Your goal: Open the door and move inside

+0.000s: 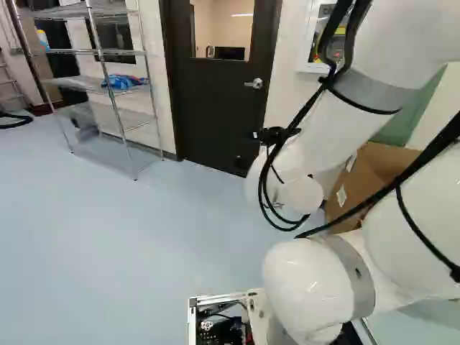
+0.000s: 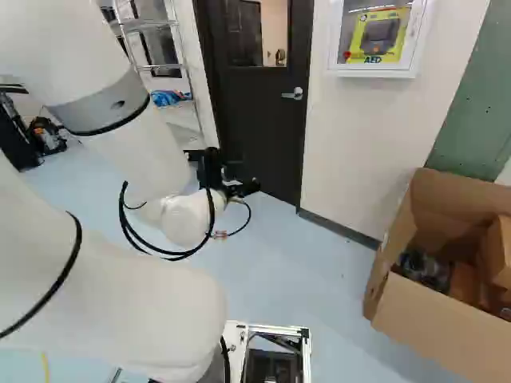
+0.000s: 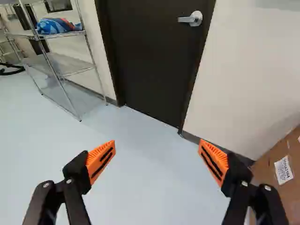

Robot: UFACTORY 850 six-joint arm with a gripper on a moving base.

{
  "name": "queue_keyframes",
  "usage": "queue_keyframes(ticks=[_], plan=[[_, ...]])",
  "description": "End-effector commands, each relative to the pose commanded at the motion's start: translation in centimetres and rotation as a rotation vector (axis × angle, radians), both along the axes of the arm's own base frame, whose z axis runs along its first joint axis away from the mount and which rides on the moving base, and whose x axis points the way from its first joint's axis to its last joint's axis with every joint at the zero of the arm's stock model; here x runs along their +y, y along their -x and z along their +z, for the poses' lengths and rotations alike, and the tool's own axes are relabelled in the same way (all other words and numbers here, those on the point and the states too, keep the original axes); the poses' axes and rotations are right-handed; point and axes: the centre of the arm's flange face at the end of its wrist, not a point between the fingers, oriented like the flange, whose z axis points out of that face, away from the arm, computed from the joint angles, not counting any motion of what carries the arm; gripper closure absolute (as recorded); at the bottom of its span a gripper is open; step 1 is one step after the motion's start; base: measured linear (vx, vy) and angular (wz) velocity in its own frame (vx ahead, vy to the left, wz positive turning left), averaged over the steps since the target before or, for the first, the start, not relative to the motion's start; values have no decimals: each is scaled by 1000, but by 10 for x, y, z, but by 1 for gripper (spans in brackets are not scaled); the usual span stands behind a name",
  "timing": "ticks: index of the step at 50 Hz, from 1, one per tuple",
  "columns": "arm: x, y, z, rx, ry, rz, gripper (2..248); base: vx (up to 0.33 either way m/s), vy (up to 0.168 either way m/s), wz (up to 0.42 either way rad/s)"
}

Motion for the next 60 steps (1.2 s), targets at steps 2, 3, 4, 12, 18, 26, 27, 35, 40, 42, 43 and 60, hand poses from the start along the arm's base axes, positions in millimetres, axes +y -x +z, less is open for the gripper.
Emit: queue_keyframes(ticks=[2, 3, 4, 12, 18, 26, 27, 35, 40, 42, 43, 60], plan=[[0, 0, 0, 0, 0, 0, 3, 0, 0, 0], [0, 0, 0, 0, 0, 0, 3, 0, 0, 0], [0, 0, 0, 0, 0, 0, 3, 0, 0, 0], [0, 0, 0, 0, 0, 0, 3, 0, 0, 0], [0, 0, 0, 0, 0, 0, 3, 0, 0, 0], [0, 0, 0, 0, 0, 0, 3, 0, 0, 0], [0, 0, 0, 0, 0, 0, 3, 0, 0, 0], [0, 0, 0, 0, 0, 0, 3, 30, 1, -1], [0, 0, 0, 0, 0, 0, 3, 119, 11, -9], [0, 0, 0, 0, 0, 0, 3, 173, 26, -17], [0, 0, 0, 0, 0, 0, 3, 174, 25, -6], [0, 0, 0, 0, 0, 0, 3, 179, 46, -23]])
